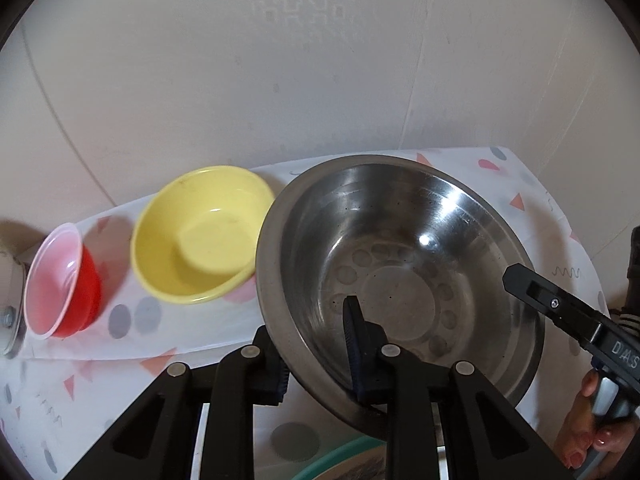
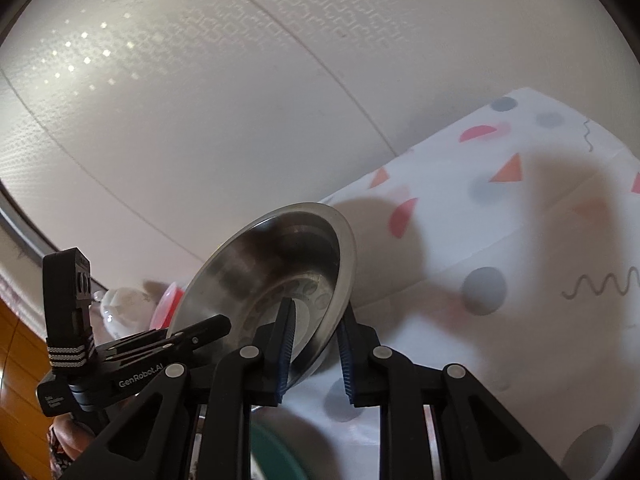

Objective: Organize plates and bowls
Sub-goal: 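Lift the steel bowl with both grippers and carry it beside the plate stack, then lower the steel bowl onto the table and open both grippers, then move both grippers to the yellow bowl and close on its rim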

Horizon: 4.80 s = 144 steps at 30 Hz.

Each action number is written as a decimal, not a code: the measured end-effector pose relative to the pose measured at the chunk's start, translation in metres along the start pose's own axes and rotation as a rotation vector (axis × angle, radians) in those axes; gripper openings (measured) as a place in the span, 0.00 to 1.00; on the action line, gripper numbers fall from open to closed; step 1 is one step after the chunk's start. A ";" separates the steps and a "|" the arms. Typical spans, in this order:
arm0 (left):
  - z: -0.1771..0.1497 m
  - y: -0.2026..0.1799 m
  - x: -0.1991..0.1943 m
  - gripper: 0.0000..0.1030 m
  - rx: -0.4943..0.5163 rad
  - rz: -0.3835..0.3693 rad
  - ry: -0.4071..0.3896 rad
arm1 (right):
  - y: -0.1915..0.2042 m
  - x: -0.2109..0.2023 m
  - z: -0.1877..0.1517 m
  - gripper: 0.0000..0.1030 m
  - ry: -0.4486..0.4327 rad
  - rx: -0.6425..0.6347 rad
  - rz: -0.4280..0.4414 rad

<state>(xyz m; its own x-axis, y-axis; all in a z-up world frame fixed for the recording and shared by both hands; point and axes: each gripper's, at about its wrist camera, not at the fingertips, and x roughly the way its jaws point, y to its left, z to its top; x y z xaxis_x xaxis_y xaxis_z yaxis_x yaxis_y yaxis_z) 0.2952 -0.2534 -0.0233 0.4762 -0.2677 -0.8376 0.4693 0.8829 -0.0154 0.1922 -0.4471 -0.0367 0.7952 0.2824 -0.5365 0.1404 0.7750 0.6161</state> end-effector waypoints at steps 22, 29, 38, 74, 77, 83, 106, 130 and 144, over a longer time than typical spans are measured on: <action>-0.089 0.033 -0.103 0.25 -0.077 0.036 -0.161 | 0.095 -0.035 -0.038 0.20 0.011 -0.143 0.026; -0.118 0.063 -0.121 0.25 -0.132 0.046 -0.172 | 0.131 -0.031 -0.061 0.20 0.035 -0.187 0.042; -0.155 0.108 -0.141 0.25 -0.216 0.054 -0.166 | 0.167 -0.011 -0.088 0.20 0.095 -0.220 0.073; -0.241 0.171 -0.139 0.25 -0.380 0.083 -0.092 | 0.209 0.047 -0.159 0.21 0.285 -0.266 0.070; -0.243 0.172 -0.136 0.25 -0.385 0.083 -0.087 | 0.209 0.048 -0.163 0.21 0.291 -0.268 0.062; -0.244 0.175 -0.129 0.25 -0.385 0.086 -0.070 | 0.210 0.047 -0.164 0.21 0.288 -0.272 0.054; -0.258 0.180 -0.143 0.66 -0.421 0.125 -0.132 | 0.202 0.009 -0.153 0.28 0.232 -0.238 0.030; -0.193 0.185 -0.187 0.91 -0.340 0.132 -0.159 | 0.161 -0.008 -0.055 0.33 0.181 -0.168 -0.125; -0.107 0.188 -0.161 0.92 -0.283 0.077 -0.125 | 0.132 0.089 0.028 0.33 0.264 -0.052 -0.219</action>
<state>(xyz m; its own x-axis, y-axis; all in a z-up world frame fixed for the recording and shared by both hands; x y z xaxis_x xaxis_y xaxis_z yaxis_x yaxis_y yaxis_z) 0.2272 -0.0035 0.0504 0.5983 -0.2259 -0.7688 0.2109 0.9700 -0.1209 0.2974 -0.3358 0.0129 0.5688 0.2372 -0.7875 0.2557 0.8591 0.4434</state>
